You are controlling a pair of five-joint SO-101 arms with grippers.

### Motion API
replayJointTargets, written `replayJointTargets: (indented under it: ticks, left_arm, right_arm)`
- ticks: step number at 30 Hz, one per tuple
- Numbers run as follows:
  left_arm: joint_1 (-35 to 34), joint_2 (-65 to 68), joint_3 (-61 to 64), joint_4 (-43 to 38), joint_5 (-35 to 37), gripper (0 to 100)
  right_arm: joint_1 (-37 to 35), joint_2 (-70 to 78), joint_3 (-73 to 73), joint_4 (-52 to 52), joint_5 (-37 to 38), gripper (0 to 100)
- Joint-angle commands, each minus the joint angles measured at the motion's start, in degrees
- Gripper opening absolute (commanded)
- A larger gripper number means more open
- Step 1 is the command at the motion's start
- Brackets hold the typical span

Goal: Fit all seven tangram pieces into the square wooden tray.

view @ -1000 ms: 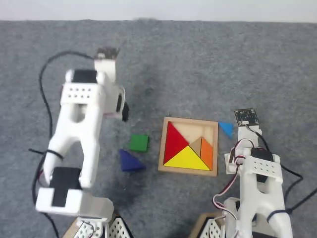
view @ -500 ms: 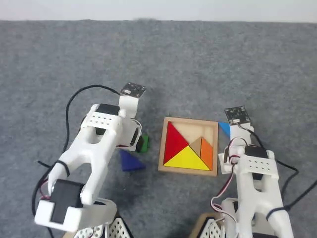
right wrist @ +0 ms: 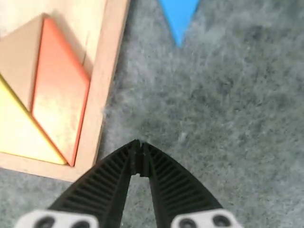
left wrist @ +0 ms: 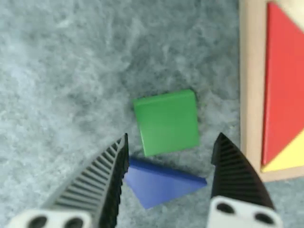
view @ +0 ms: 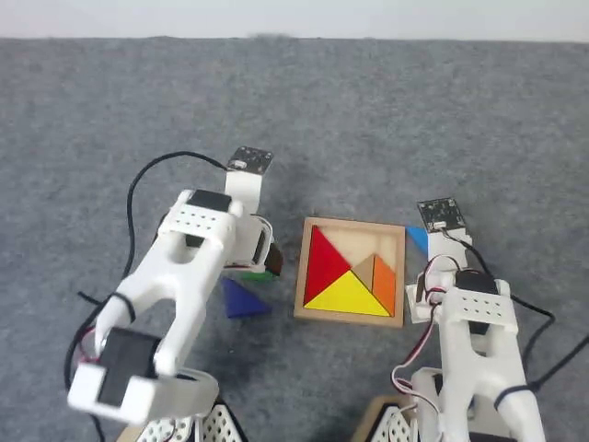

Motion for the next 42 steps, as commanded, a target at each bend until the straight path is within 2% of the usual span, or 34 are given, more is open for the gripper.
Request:
replayJointTargets:
  ticks: [1,8,15,20,23,28,32,38,42]
  left_arm:
    - [-0.53,8.09,-6.90,-0.35,-0.79,27]
    - [-0.18,13.80,-9.36,-0.62,-0.88,27]
    - [-0.09,13.63,-8.66,0.00,-3.96,15]
    - [0.00,13.63,-10.59,0.53,-4.92,10]
    - [0.53,13.63,-15.16,4.75,-5.63,10]
    - [5.63,13.63,-25.71,13.27,-5.63,9]
    - [11.78,14.07,-32.40,15.74,-4.22,9]
    - [20.57,14.33,-33.98,10.73,-4.57,9]
    - [24.62,14.33,-33.89,6.07,-8.18,10]
  right_arm:
    - [0.48,-0.84,-0.18,-1.10,-0.70,0.6]
    - [0.48,-0.84,-0.18,-1.10,-0.70,0.6]
    - [0.48,-0.84,-0.18,-1.10,-0.70,0.6]
    - [0.48,-0.84,-0.18,-1.10,-0.70,0.6]
    - [0.48,-0.84,-0.18,-1.10,-0.70,0.6]
    - [0.57,-0.84,-0.18,-1.10,-0.70,0.6]
    - [2.07,-0.84,-0.18,-1.10,-0.70,0.6]
    - [2.77,-0.84,-0.18,-1.36,-0.70,0.6]
    - [2.68,-0.84,-0.09,-1.80,-0.70,0.6]
